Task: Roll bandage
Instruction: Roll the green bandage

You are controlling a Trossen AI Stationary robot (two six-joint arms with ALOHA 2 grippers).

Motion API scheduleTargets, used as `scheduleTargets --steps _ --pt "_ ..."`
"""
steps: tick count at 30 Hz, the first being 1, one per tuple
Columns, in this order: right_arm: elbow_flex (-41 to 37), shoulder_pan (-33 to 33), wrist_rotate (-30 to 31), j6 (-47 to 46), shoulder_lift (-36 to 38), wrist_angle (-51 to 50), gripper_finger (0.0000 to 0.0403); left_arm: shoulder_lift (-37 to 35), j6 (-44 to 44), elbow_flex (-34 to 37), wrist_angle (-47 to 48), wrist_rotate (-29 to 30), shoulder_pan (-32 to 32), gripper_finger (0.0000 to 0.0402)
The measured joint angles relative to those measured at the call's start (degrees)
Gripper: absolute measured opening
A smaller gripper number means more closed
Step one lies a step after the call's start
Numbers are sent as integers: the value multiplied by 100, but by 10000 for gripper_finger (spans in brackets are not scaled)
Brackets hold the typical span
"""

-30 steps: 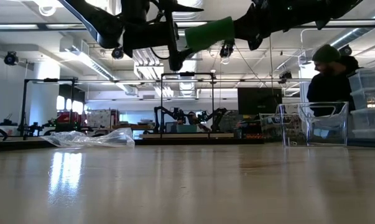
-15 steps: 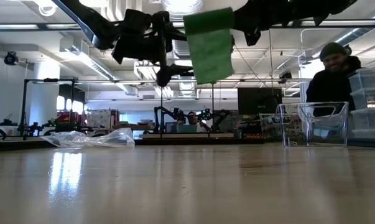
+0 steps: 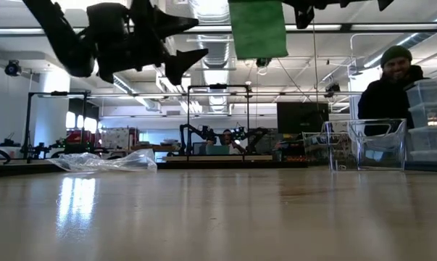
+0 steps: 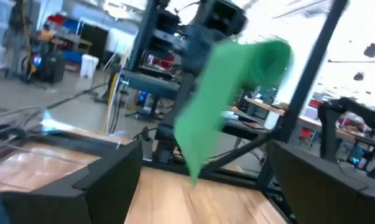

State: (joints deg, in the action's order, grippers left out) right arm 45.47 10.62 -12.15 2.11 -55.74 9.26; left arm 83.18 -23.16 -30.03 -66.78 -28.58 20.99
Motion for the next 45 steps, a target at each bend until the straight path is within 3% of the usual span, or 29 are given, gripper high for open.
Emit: scheduleTargets --steps 19,30,33,39,42,45 --pt "16 16 12 -160 21 763 9 319 1617 -1342 323 129 -259 332" --pt "22 16 108 -99 19 840 9 1076 1587 -2290 644 19 -389 335" --pt "22 20 222 -31 19 872 9 1388 1261 -2560 658 280 -408 327" --pt "22 30 226 -17 19 862 9 1836 1052 -2781 624 444 -402 261" --pt "22 30 226 -63 -14 853 9 1903 1034 -2797 622 541 -408 192" --pt "22 30 226 -61 -29 813 9 1888 1001 -2779 576 553 -407 98"
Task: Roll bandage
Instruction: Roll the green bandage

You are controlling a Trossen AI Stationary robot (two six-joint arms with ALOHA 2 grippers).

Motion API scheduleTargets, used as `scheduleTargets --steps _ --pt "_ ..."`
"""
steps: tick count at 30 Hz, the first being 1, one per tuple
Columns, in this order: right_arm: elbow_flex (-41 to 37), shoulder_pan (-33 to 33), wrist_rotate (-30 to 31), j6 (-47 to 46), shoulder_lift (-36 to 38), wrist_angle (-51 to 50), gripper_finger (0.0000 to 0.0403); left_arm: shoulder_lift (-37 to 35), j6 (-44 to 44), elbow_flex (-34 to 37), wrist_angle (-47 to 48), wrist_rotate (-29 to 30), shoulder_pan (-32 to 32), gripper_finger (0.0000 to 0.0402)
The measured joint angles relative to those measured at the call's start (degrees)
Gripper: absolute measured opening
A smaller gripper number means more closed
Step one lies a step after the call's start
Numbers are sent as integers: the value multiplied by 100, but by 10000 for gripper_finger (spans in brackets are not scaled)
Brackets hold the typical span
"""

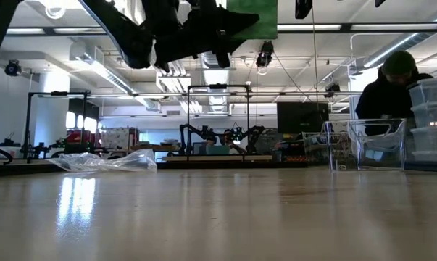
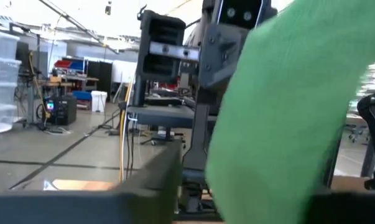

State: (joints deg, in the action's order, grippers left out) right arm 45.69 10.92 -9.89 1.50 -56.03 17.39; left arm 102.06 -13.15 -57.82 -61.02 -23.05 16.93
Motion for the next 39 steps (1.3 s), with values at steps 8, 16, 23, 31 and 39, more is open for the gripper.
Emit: scheduleTargets --steps 8,16,23,31,39 --pt "0 -1 -67 -3 9 -9 9 -316 -4 98 45 16 285 6" --pt "-2 -4 -241 -48 7 -192 9 -470 46 101 -43 463 814 1" --pt "-7 -4 -479 -43 4 -109 9 -317 69 76 77 706 936 0" --pt "-7 -4 -513 2 3 228 9 92 -34 -43 25 737 725 0" --pt "-7 -2 -253 301 -44 352 9 250 -105 -362 273 395 459 0"
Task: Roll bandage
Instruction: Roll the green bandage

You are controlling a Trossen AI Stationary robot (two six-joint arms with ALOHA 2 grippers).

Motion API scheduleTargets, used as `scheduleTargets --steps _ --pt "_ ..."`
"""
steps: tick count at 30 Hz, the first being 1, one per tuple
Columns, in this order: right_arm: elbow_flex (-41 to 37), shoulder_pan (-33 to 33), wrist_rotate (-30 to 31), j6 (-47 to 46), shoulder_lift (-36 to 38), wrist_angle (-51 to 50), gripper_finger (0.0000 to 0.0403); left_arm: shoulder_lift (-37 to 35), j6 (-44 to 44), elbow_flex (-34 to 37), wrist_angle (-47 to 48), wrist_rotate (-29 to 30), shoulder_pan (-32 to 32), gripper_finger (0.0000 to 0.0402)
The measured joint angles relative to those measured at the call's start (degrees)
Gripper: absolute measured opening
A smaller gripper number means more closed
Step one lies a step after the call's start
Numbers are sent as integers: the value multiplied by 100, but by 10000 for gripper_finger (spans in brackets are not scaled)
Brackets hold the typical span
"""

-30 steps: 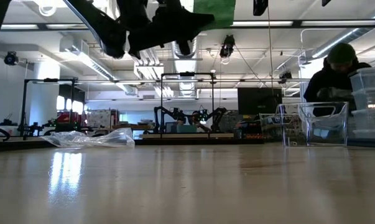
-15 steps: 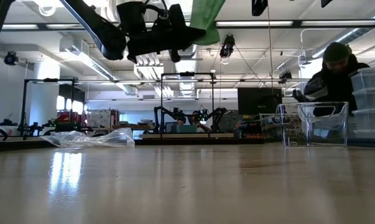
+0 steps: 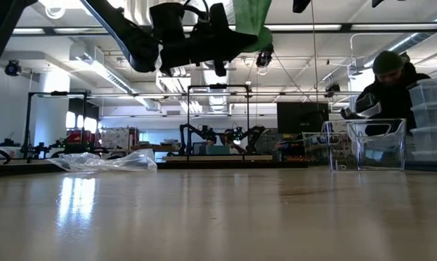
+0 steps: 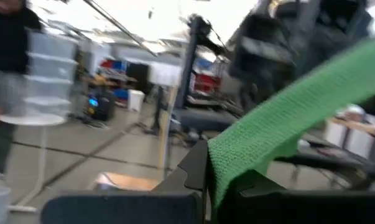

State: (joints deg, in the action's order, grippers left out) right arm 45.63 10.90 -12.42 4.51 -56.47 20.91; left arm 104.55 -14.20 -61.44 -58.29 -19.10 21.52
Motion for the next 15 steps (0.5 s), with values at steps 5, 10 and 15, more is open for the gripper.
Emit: scheduleTargets --steps 5,10,15 --pt "0 -2 331 561 145 -46 9 -57 -356 33 -2 -474 -9 0" --pt "0 0 739 979 330 -92 9 -61 -622 65 28 -884 -48 0" --pt "0 -1 1178 1472 354 -271 9 -94 -623 156 6 -1599 -203 0"
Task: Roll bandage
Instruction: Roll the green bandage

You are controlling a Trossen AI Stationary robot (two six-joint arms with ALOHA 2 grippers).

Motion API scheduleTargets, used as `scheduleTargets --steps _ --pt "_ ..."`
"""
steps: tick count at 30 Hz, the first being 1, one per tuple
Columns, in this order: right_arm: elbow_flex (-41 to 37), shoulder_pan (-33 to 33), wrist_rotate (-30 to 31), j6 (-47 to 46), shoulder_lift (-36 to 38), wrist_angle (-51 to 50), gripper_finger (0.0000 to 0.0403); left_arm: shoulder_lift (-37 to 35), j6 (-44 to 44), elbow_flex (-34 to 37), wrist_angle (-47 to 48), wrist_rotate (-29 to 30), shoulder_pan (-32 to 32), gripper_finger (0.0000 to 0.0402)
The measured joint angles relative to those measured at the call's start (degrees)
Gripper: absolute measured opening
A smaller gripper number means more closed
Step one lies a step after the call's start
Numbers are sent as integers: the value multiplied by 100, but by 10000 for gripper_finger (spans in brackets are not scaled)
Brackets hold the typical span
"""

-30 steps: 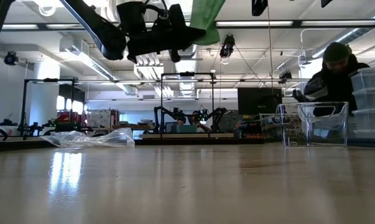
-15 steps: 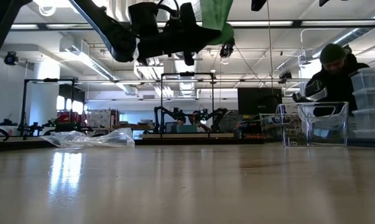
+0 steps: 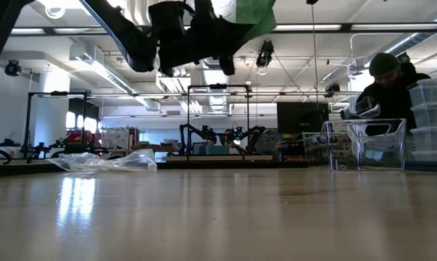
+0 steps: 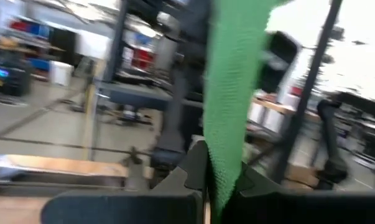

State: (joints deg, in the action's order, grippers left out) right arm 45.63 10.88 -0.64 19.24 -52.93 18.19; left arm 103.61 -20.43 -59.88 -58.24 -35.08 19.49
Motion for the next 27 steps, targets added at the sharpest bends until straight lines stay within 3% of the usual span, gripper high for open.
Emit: scheduleTargets --steps 10,17,21,27 --pt "0 -1 379 230 -43 -309 9 -878 255 754 -25 17 -190 0" --pt "0 -1 520 93 -188 -97 9 -1634 1113 1432 -6 950 -502 0" --pt "0 -1 547 27 -397 157 9 -1705 1367 1504 23 1305 -678 0" --pt "-2 -1 725 63 -705 484 9 -1680 1335 1380 171 1328 -729 0"
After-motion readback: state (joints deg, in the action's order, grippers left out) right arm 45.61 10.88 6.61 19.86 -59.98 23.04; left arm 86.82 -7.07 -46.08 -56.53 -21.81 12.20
